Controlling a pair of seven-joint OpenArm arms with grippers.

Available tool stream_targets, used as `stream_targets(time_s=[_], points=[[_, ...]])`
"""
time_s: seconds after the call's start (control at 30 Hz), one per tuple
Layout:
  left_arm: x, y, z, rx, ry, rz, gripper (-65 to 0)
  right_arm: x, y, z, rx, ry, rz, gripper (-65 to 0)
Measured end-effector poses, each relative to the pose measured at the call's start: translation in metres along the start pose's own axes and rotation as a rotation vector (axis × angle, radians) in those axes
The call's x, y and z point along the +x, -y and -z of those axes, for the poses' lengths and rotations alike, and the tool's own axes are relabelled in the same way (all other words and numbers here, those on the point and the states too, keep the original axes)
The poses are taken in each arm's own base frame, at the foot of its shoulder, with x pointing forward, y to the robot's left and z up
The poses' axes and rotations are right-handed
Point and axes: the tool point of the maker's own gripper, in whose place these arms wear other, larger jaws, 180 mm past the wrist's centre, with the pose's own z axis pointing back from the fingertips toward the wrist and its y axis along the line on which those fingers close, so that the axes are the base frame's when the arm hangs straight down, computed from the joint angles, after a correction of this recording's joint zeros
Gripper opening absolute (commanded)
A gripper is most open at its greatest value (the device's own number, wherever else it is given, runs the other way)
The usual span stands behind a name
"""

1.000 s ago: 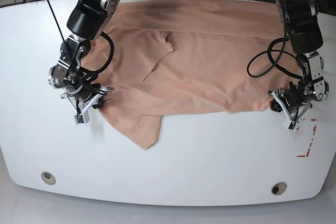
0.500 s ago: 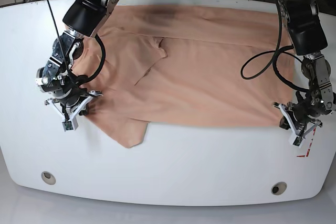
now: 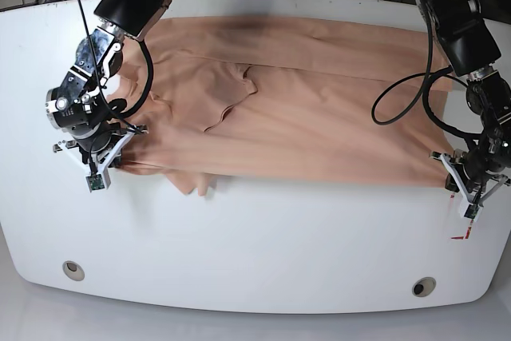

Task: Fold the T-shirt properly
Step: 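Fold the hem edge over toward the collar with both grippers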

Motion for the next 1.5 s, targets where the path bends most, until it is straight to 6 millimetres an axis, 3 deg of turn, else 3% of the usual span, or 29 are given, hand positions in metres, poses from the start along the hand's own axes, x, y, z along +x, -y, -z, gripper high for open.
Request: stream_targets(time_s=[0.3, 0.77, 0.97, 1.17, 1.3, 1.5], points=[[-0.016, -0.006, -0.024, 0.066, -0.055, 0.037, -65.0, -0.006, -0.018, -0.022, -0.008, 0.006, -0.105, -65.0], [-0.06, 0.008, -0.051, 0.103, -0.178, 0.12, -65.0, -0.043, -0.027, -0.037, -0.003, -0.063, -0.135, -65.0], [-0.082, 0.016, -0.051, 0.083, -0.23, 0.123, -65.0, -0.058, -0.03, -0.039, 0.007, -0.097, -0.138, -65.0], [-0.086, 0.018, -0.049, 0.075, -0.222, 0.125, -65.0, -0.066, -0.032, -0.04, 0.012, -0.115, -0.139, -65.0], [-0.09, 0.021, -0.041, 0.052, -0.206, 0.107, -65.0, -0.069, -0.032, -0.04, 0.014, -0.123, -0.139, -65.0], [-0.113, 0.025, -0.028, 0.011, -0.261, 0.069, -65.0, -0.079, -0.035, -0.042, 0.022, -0.143, -0.14, -65.0]])
